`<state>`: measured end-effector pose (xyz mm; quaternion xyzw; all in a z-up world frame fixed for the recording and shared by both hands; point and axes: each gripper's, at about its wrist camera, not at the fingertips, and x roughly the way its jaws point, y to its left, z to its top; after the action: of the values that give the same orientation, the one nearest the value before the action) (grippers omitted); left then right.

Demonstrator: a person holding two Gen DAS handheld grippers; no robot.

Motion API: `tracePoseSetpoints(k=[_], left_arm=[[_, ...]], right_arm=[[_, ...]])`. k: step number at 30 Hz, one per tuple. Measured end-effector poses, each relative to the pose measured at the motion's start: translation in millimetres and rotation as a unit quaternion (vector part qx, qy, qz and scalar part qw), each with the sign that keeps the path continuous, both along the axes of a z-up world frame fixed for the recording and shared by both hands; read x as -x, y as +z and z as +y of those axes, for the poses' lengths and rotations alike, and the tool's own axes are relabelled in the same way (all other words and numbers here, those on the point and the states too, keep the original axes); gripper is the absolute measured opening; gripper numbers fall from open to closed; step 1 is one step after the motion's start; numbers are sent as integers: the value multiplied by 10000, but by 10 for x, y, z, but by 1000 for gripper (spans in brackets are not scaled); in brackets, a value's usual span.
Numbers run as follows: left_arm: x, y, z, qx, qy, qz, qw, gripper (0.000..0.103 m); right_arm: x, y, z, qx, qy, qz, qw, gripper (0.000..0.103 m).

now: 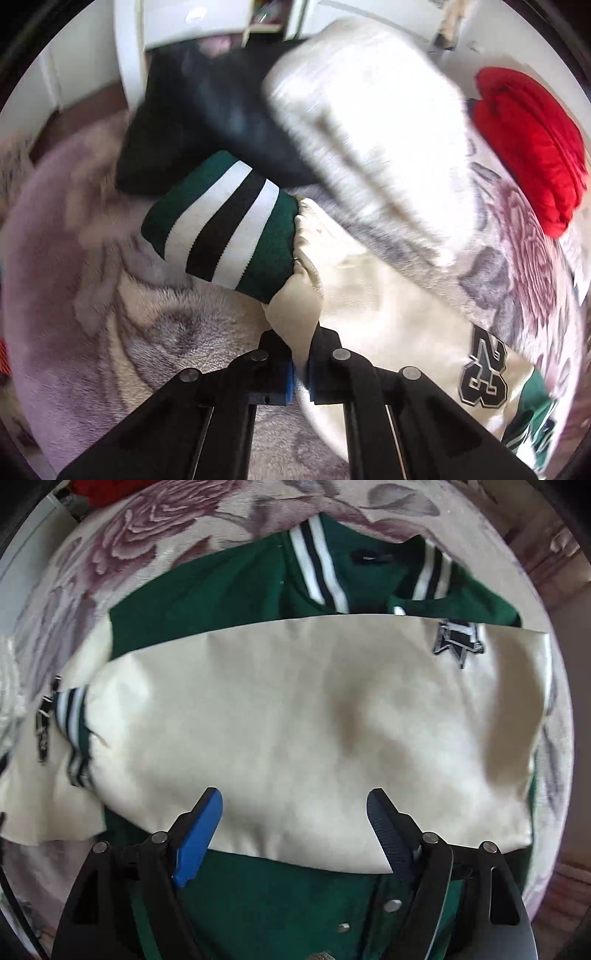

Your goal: Fold large clothes

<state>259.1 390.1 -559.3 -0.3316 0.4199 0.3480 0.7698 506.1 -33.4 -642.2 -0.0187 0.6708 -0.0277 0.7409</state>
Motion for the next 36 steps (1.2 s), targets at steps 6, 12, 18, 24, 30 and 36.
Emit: tracePoseSetpoints(k=[6,12,18,24,30,36], left_arm=[[-177,890,-558,-1392,-726,-53,9876,2],[-507,1549,-1265,-2379,-1869,-227,9529,2],[-857,1917,-2266,-2675,-3113,-609,9099,1],[-1219,2043,-3695,-2204,-4388,-1088,8643,1],[-1432,1615,-5388,-1456,-5573,-957,8118,1],[-1610,710,-6418,-907,-6391,432,7626,2]], right_arm=[[12,-172,55,492,34,73,9988,88],[-29,-77,18,105,-29,-32,9999,88],[83,104,-462,-458,-538,-123,9974,88],[373,284,-1492,-736,-1368,-137,9878,88],[841,284,-2668,-555,-2005,-9,9781,88],[1367,147,-3677,-402,-2480,298,9675,88]])
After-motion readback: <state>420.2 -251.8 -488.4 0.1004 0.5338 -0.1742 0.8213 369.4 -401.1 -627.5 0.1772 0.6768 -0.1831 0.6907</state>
